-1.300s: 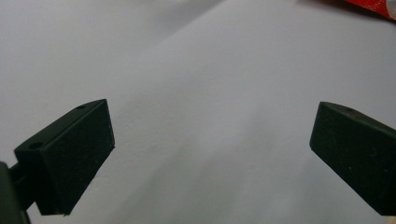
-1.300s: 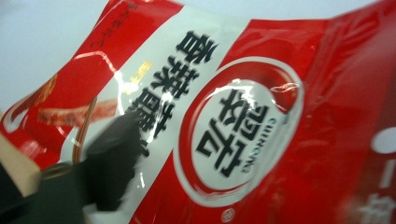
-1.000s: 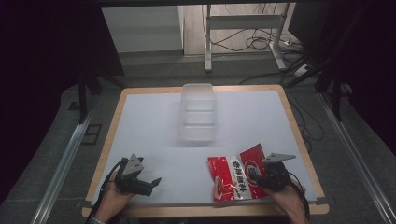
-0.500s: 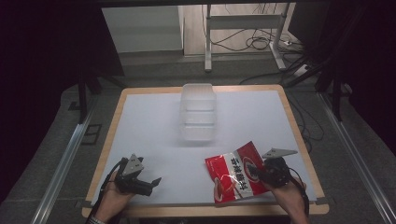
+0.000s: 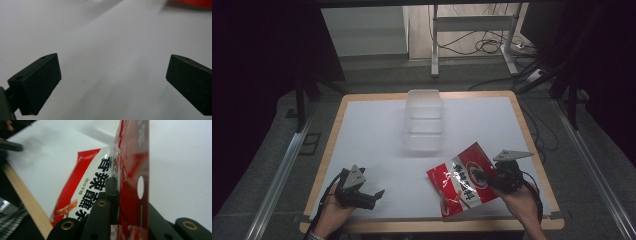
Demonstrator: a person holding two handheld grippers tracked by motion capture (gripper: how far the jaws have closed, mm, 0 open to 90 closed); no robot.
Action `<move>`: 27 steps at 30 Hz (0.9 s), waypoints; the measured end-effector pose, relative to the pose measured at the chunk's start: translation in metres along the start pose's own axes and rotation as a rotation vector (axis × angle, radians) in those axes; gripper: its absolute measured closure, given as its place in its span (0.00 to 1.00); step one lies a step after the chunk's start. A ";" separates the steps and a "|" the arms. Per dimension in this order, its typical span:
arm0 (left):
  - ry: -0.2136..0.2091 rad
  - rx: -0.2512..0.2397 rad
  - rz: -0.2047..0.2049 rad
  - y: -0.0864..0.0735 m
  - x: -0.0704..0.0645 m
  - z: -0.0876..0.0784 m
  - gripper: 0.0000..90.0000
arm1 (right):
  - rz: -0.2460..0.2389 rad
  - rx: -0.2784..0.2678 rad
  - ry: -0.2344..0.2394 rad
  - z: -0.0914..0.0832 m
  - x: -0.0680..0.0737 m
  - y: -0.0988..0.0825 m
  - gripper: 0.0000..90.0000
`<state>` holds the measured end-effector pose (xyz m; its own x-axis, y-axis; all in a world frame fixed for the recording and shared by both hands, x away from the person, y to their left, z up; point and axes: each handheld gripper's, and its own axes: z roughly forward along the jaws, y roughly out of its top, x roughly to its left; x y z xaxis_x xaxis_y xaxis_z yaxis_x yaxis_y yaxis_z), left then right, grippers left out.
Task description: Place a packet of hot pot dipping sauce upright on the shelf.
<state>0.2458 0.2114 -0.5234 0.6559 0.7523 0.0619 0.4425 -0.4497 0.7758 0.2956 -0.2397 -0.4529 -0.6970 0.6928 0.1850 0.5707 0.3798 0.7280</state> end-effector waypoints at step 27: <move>0.004 -0.008 -0.001 0.000 0.000 -0.001 0.00 | -0.120 -0.074 -0.066 -0.052 0.007 0.066 0.97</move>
<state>0.2457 0.2116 -0.5226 0.6530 0.7547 0.0635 0.4381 -0.4448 0.7812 0.3062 -0.2415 -0.3691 -0.7269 0.6848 0.0518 0.4498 0.4178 0.7894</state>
